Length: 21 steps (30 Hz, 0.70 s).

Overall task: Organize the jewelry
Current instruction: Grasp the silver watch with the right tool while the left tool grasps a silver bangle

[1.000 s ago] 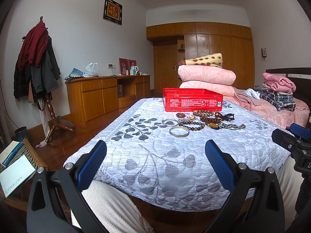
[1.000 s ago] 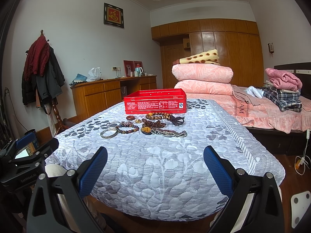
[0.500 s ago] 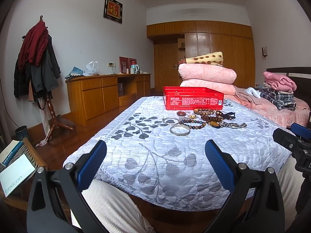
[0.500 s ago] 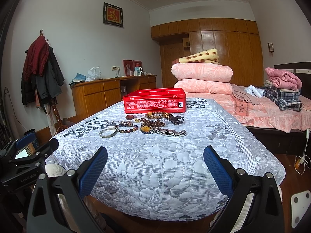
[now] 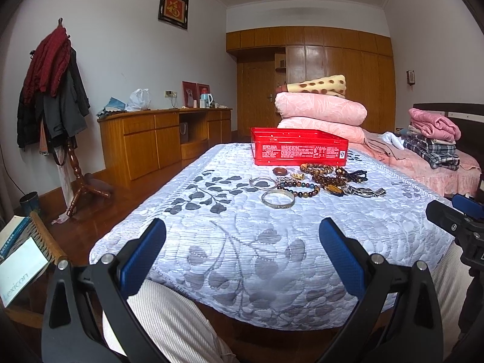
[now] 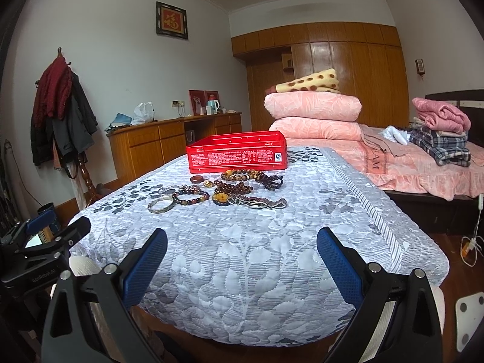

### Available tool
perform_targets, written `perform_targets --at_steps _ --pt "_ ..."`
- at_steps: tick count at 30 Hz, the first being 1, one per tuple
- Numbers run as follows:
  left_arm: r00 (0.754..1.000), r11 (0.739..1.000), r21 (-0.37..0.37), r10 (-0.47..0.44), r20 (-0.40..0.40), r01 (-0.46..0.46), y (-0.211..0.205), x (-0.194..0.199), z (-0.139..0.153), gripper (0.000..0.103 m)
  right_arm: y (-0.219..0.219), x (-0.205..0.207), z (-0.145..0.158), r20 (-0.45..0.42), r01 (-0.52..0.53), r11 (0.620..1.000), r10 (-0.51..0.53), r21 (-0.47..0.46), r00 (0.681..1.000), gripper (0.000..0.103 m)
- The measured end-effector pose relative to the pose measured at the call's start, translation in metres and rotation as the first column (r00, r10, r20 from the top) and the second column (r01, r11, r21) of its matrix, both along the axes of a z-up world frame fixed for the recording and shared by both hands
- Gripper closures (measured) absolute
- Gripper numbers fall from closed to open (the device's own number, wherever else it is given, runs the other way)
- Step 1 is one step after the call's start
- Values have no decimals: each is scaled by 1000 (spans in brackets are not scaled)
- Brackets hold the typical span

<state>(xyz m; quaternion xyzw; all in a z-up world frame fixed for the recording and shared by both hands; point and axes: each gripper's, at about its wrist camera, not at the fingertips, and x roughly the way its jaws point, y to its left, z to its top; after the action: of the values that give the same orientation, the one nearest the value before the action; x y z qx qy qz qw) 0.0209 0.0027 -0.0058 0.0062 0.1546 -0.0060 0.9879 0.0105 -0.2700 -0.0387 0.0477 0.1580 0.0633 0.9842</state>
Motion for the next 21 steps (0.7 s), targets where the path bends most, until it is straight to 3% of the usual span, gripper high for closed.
perform_targets --at_steps 6,13,21 --pt "1000 1000 -11 -26 -12 26 -5 23 5 5 -2 20 3 -7 -21 1000 21 18 1000 6" --pt "994 997 -43 -61 -85 58 -11 77 6 5 6 49 5 -17 -73 997 73 21 997 7" --pt "982 995 -32 -96 -164 92 -24 122 0 10 2 83 7 -61 -91 995 93 44 994 22"
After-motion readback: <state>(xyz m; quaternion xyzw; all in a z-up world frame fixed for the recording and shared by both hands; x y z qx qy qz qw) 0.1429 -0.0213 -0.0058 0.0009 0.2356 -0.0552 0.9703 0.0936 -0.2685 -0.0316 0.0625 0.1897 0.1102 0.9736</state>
